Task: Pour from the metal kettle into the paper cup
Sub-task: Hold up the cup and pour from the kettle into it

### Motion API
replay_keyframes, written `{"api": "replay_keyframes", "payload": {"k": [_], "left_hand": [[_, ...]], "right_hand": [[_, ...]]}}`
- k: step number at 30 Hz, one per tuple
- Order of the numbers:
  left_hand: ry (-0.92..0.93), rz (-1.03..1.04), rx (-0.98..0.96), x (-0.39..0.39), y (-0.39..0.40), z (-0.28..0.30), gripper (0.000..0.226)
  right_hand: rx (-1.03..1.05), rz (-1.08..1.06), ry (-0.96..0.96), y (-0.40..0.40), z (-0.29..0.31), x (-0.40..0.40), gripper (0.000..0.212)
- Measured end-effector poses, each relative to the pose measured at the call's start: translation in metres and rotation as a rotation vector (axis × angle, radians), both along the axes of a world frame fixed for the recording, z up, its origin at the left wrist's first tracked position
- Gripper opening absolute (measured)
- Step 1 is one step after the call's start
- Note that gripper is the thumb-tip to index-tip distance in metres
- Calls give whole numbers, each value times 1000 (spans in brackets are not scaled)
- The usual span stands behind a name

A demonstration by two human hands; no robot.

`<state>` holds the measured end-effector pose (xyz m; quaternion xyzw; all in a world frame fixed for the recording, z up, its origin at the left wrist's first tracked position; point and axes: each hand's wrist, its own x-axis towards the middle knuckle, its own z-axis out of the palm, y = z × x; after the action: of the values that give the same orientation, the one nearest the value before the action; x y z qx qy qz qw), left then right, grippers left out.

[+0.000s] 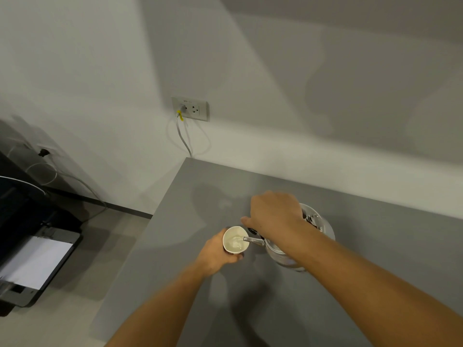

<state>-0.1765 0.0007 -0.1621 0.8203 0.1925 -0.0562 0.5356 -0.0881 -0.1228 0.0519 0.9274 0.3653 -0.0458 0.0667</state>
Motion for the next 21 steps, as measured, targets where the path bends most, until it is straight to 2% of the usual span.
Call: {"api": "replay_keyframes", "payload": {"k": [21], "left_hand": [[-2, 6, -5, -1, 0, -1, 66]], "right_hand": [[-37, -19, -8, 3, -4, 3, 43]]}}
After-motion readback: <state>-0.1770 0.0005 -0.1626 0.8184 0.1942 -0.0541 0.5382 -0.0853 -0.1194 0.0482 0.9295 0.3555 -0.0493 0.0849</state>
